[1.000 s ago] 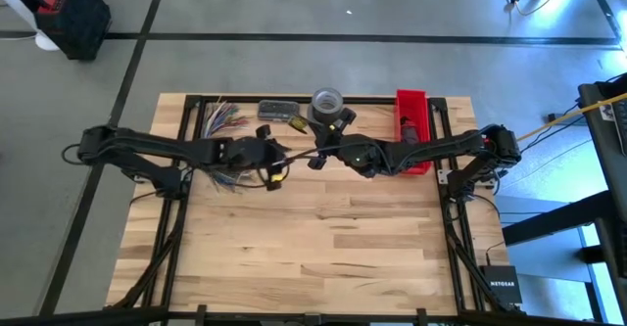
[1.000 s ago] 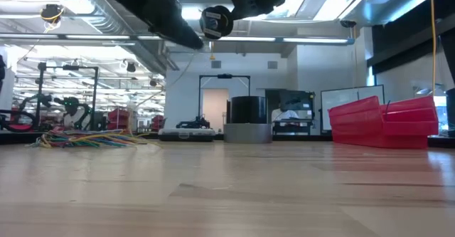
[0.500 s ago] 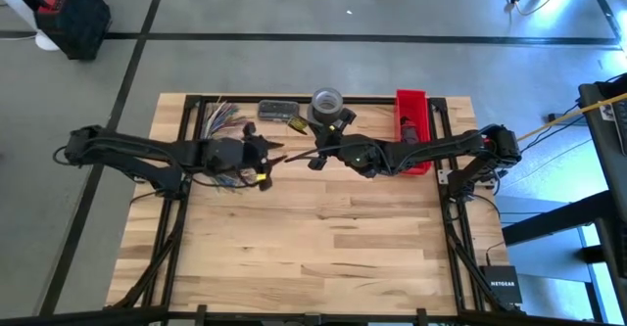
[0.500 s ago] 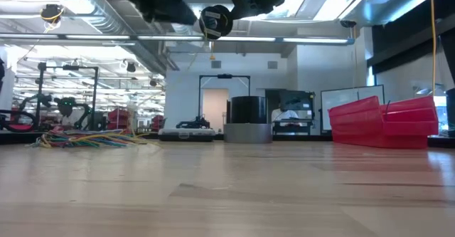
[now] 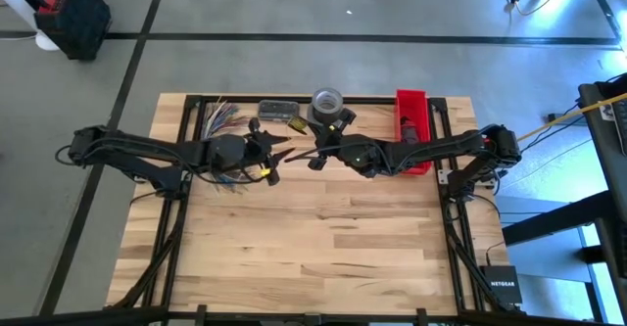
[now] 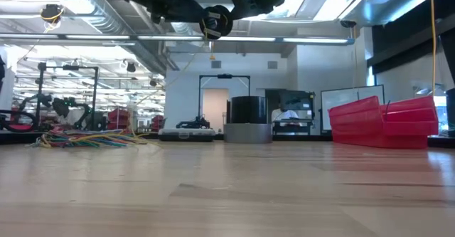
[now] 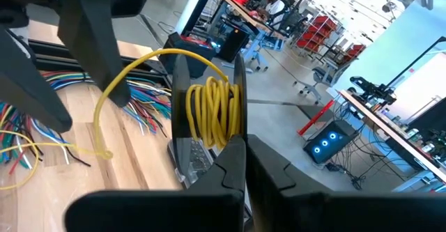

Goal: Coil cords
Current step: Uncoil the yellow wire from the spool

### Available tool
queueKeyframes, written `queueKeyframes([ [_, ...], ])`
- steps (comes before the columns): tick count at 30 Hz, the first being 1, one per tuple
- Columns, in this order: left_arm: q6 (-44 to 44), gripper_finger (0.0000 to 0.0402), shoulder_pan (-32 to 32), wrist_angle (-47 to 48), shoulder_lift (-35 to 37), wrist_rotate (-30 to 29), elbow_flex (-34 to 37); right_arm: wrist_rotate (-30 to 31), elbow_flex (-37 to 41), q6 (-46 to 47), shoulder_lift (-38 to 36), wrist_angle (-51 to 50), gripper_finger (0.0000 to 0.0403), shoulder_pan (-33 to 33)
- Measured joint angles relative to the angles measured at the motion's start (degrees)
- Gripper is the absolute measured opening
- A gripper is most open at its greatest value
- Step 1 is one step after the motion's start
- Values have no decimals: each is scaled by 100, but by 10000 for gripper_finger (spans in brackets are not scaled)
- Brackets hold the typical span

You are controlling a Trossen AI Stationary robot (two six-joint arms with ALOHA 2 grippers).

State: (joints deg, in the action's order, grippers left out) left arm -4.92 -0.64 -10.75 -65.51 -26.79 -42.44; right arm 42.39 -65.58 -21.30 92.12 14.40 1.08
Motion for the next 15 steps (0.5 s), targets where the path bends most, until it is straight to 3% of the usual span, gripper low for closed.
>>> queueKeyframes([
  [9,-326,10,9,-212,-249,-2,0,-10,2,0,0,-2,5,0],
  [15,-512,6,-236,-512,-252,24,0,-447,1,0,0,52,5,-9],
])
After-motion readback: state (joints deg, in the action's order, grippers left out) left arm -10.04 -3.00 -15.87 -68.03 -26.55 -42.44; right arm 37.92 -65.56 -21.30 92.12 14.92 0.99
